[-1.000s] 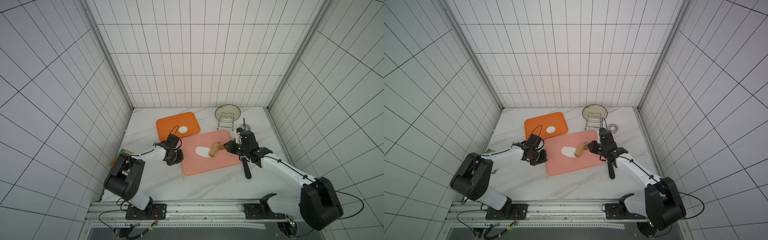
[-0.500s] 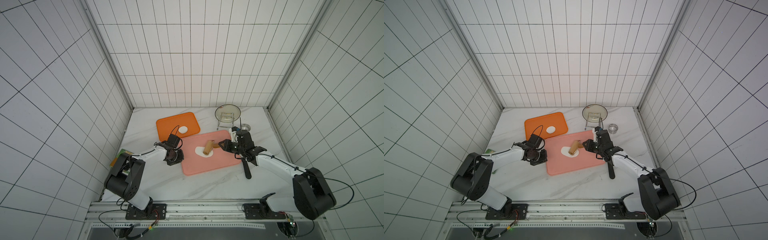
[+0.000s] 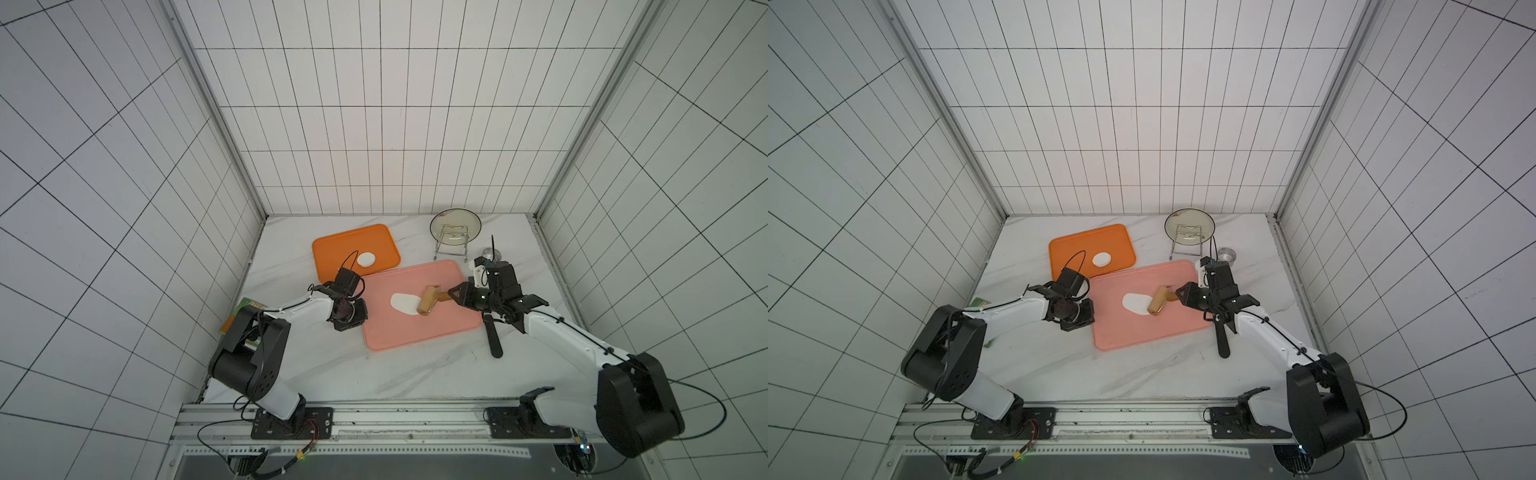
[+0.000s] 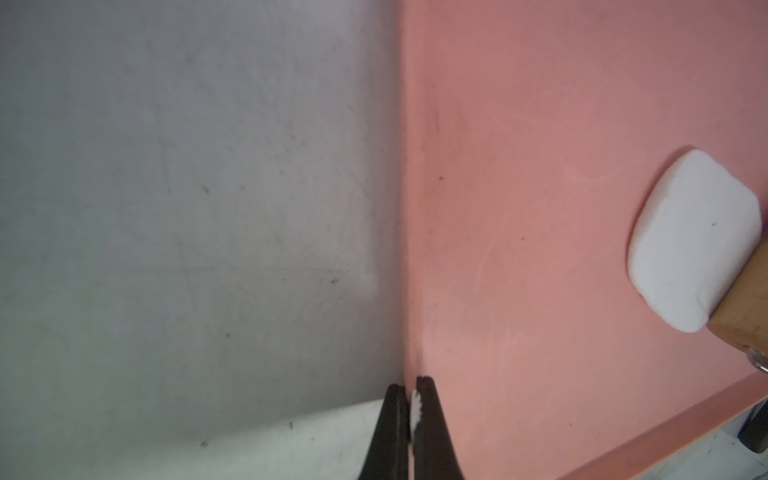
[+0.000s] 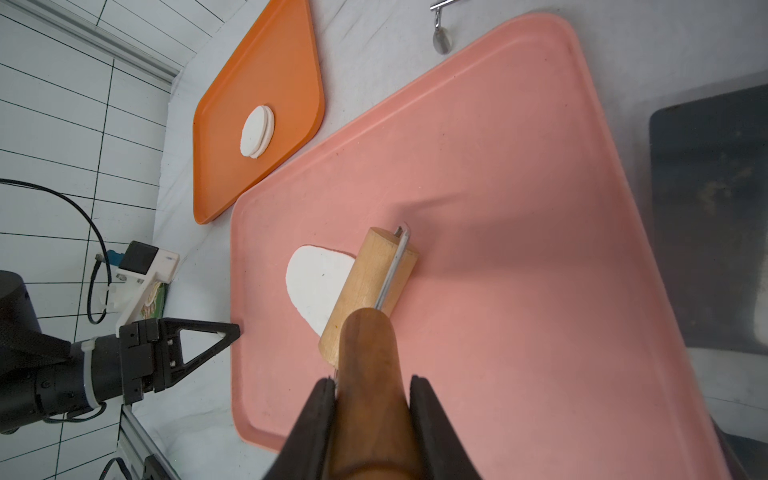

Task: Roll out the dumpling wrappers from the dough
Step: Flatten out the dough on the work surface.

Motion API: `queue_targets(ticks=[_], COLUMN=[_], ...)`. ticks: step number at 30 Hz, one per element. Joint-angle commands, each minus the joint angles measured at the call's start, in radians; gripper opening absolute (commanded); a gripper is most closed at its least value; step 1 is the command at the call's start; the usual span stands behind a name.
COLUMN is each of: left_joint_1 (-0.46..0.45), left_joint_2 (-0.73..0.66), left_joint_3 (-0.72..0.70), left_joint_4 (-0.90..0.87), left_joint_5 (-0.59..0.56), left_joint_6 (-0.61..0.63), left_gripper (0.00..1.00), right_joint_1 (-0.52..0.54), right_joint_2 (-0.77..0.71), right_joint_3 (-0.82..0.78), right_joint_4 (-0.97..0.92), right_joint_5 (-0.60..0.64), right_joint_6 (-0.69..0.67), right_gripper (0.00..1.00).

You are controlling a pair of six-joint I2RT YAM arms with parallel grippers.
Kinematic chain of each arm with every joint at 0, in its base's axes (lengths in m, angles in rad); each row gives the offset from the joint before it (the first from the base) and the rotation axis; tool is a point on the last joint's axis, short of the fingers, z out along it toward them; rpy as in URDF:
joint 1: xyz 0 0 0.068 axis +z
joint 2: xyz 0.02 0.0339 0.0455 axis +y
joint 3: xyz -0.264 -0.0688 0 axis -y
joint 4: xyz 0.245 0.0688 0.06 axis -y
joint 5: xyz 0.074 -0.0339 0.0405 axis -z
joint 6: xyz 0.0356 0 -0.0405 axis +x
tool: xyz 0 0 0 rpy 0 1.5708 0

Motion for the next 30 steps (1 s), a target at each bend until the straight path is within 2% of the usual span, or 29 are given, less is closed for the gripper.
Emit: queue_targets(ticks=[1, 9, 17, 23, 30], left_joint_1=[0.015, 0.005, -0.005, -0.007, -0.008], left_joint_2=[0.061, 0.065, 0.068, 0.062, 0.068], left_joint_3=[-0.019, -0.017, -0.017, -0.024, -0.022], left_joint_4=[0.015, 0.015, 0.017, 0.015, 0.02], left_joint_5=[-0.098, -0.096, -0.096, -0.102, -0.101], left_joint_6=[-0.002, -0.004, -0.01, -0.011, -0.013], left_gripper=[0.0, 0.0, 0.0, 0.0, 0.0], right_joint_1=[0.041, 0.078, 0.135, 0.127, 0.078], right_joint_2=[0.045, -0.016, 0.062, 0.038, -0.024], right_joint_3=[-0.047, 0.066, 0.101, 0.081, 0.092], right_joint_4=[-0.223, -0.193, -0.111, -0.109, -0.13], right_joint_5=[-0.107, -0.132, -0.145, -0.104, -0.145], right_joint_6=[-0.065, -0.045, -0.006, 0.005, 0.011], right_gripper=[0.0, 0.0, 0.0, 0.0, 0.0])
